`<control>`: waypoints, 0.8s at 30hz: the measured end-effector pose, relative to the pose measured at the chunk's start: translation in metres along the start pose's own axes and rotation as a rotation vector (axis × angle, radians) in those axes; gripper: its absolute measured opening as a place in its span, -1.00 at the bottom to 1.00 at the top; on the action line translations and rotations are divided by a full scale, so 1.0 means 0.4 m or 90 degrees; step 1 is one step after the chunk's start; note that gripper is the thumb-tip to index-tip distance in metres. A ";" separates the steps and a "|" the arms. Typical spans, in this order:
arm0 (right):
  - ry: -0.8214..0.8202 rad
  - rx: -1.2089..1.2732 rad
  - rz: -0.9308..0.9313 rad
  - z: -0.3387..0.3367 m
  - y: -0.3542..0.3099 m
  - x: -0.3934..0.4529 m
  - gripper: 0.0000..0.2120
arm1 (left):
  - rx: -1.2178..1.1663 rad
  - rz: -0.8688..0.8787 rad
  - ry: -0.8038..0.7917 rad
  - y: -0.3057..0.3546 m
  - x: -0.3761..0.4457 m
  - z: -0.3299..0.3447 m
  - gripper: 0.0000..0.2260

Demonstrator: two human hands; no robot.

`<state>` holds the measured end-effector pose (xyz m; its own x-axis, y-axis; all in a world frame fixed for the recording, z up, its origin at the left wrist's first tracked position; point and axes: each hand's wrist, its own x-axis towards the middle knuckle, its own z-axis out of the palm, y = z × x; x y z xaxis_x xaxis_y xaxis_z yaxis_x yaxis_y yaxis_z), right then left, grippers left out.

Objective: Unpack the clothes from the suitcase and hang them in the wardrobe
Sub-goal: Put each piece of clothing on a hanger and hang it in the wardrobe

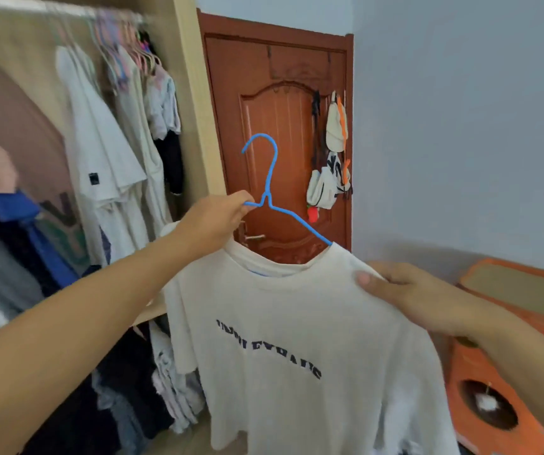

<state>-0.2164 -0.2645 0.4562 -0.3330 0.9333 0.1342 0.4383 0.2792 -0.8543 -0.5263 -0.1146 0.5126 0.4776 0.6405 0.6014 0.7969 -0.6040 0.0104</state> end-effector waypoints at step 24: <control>0.413 -0.611 -0.276 0.467 -1.073 1.051 -0.47 | 0.343 -0.215 0.222 -1.067 -0.018 -0.845 -0.58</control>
<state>-0.7006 -0.0342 0.7854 -0.2479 0.5851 0.7721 0.9208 0.3901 0.0000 -0.9948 -0.0217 0.7737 0.0990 0.5080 0.8556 0.9946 -0.0247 -0.1004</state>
